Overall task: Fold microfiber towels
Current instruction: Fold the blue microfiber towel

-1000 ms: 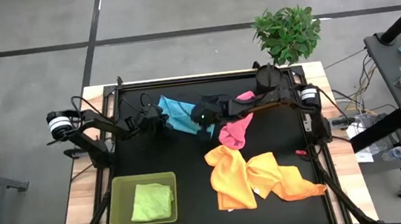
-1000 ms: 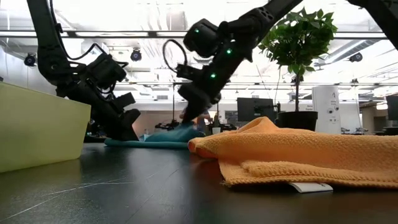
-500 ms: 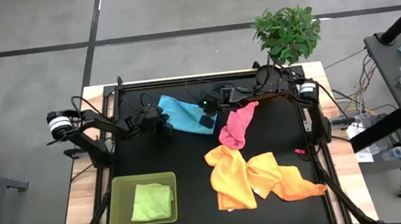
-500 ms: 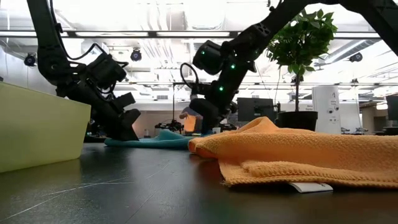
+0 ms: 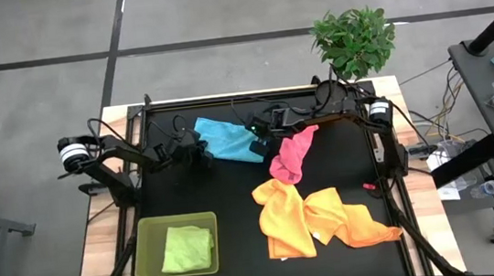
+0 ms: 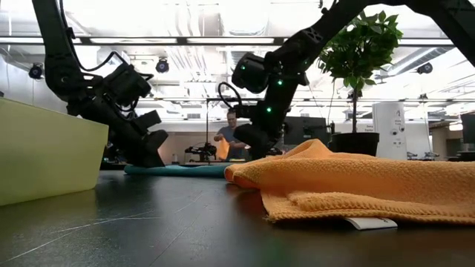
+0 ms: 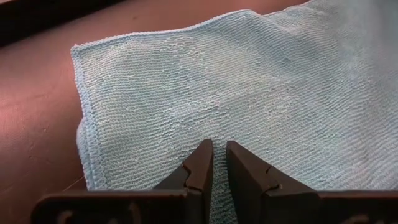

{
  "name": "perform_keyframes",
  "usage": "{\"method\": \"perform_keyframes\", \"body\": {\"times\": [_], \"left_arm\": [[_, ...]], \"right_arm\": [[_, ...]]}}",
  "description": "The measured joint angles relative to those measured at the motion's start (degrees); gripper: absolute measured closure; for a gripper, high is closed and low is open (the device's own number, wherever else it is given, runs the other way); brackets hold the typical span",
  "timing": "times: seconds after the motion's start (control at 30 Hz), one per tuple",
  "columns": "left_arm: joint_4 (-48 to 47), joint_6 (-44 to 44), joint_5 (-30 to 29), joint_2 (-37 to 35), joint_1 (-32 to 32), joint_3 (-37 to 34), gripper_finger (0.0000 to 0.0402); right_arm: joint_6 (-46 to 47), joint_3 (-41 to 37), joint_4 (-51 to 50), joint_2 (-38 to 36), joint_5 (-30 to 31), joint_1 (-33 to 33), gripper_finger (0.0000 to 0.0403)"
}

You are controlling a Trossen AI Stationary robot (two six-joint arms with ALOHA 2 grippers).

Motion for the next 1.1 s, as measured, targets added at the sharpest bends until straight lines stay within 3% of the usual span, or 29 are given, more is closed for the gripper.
{"method": "perform_keyframes", "body": {"times": [0.33, 0.5, 0.6, 0.77, 0.83, 0.97, 1.1], "left_arm": [[-1.2, -0.3, 0.9, -2.6, 0.1, -0.1, 0.0369], [-0.7, 0.1, 3.2, -7.7, 0.1, -0.1, 0.0369], [-0.6, 0.5, 3.6, -10.7, 0.1, -0.1, 0.0369], [1.2, 3.9, 2.8, -11.7, 0.2, 0.1, 0.0369], [1.8, 4.6, 2.0, -10.3, 0.2, 0.9, 0.0369], [1.9, 4.7, 1.6, -5.3, 0.2, 3.1, 0.0369], [1.7, 4.5, 1.2, 0.7, 0.4, 5.2, 0.0369]], "right_arm": [[0.6, 0.2, -2.3, -1.1, 0.1, -0.4, 0.0302], [-2.1, 0.1, -6.3, -5.1, 0.0, -0.5, 0.0287], [-3.7, -0.4, -5.0, -7.0, -3.8, -0.5, 0.0295], [-4.0, -3.5, 7.8, -6.7, -22.0, -0.3, 0.0336], [-3.0, -5.2, 13.0, -5.4, -26.7, 0.2, 0.0356], [-0.6, -7.0, 17.0, -2.4, -27.4, 1.4, 0.0389], [-0.2, -7.1, 15.3, -0.7, -27.4, 1.9, 0.0394]]}}
